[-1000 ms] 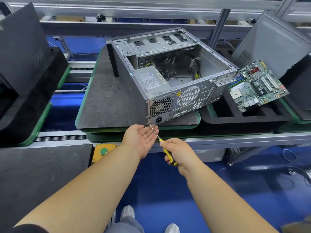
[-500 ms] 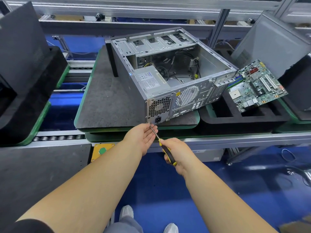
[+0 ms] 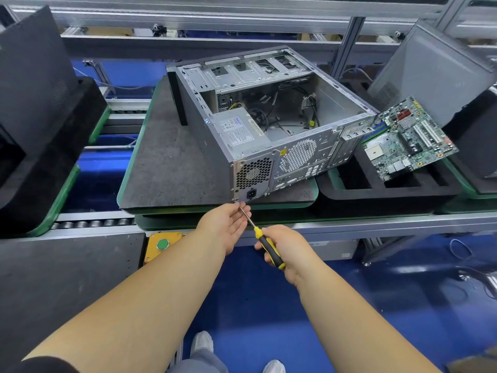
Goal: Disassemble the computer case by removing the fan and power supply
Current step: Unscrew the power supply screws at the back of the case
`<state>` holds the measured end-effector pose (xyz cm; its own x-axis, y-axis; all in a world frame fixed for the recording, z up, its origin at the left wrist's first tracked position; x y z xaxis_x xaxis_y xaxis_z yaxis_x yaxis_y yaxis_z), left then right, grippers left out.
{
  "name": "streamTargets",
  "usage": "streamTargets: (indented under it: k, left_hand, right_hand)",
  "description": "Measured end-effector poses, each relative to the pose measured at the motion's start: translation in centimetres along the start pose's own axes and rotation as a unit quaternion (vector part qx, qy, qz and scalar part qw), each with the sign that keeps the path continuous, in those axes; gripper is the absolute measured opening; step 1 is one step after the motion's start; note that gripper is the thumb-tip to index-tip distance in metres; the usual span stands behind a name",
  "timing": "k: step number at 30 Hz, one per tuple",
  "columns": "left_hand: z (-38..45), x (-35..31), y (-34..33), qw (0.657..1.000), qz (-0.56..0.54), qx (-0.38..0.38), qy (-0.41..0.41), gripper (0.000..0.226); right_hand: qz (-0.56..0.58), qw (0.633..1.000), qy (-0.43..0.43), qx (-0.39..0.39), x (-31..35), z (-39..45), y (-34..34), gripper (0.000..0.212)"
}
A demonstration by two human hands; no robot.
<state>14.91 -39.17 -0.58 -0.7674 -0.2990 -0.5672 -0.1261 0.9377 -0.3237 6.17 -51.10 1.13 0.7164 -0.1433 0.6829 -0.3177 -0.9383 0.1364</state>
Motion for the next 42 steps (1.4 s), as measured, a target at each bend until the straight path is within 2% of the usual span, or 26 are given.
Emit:
streamTargets:
  k: [3,9,16,19,22,25,28,29,32,36,42]
  left_hand:
    - [0.1,-0.1,-0.2,1.000,0.000,0.007,-0.008,0.014]
    - [-0.2,-0.2,-1.6,1.000,0.013,0.018,-0.018,0.013]
    - [-1.4,0.0,-4.4,0.998,0.012,0.046,-0.030,0.012]
    - [-1.6,0.4,-5.9,0.998,0.022,0.046,-0.039,0.012]
    - [-1.7,0.8,-7.5,0.997,0.052,0.043,-0.035,0.014]
    - [-2.0,1.7,-9.2,0.991,0.127,0.048,-0.021,0.015]
    - [-2.6,3.2,-11.1,0.974,0.217,0.068,0.011,0.014]
    - [-2.8,3.7,-11.7,0.968,0.238,0.074,0.020,0.014]
    - [-2.9,4.3,-13.1,0.959,0.269,0.088,0.031,0.016]
    - [-2.7,4.6,-14.5,0.953,0.285,0.098,0.037,0.015]
    - [-1.9,5.4,-16.0,0.960,0.246,0.120,0.053,0.014]
  right_hand:
    - [-0.025,0.999,0.021,0.006,0.2,-0.2,0.6,0.029]
    - [-0.005,0.998,0.059,0.020,1.3,0.0,2.2,0.016]
    - [-0.017,1.000,-0.001,0.004,1.3,0.8,4.5,0.016]
    - [-0.017,1.000,-0.024,0.000,1.3,0.9,5.9,0.023]
    - [0.002,1.000,0.017,0.003,2.1,1.0,7.6,0.028]
    - [-0.024,0.994,0.111,-0.004,3.4,1.1,9.4,0.027]
    - [0.001,0.984,0.178,-0.018,4.8,1.1,11.1,0.012]
    - [0.011,0.982,0.185,-0.024,5.1,1.1,11.8,0.005]
    - [0.022,0.981,0.192,-0.026,5.7,1.2,13.3,0.015]
    - [0.009,0.982,0.189,-0.003,5.8,1.4,14.3,0.015]
    - [-0.006,0.978,0.207,-0.012,6.7,2.2,16.2,0.008]
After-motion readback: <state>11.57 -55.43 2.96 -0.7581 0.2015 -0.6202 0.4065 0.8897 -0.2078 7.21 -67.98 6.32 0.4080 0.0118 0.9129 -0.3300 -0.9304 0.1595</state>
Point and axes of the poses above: each hand's wrist, its own z-axis towards the middle knuckle, its own y-axis out of the back of the hand, x = y × z, the point moved 9 cm from there along z, towards the middle knuckle
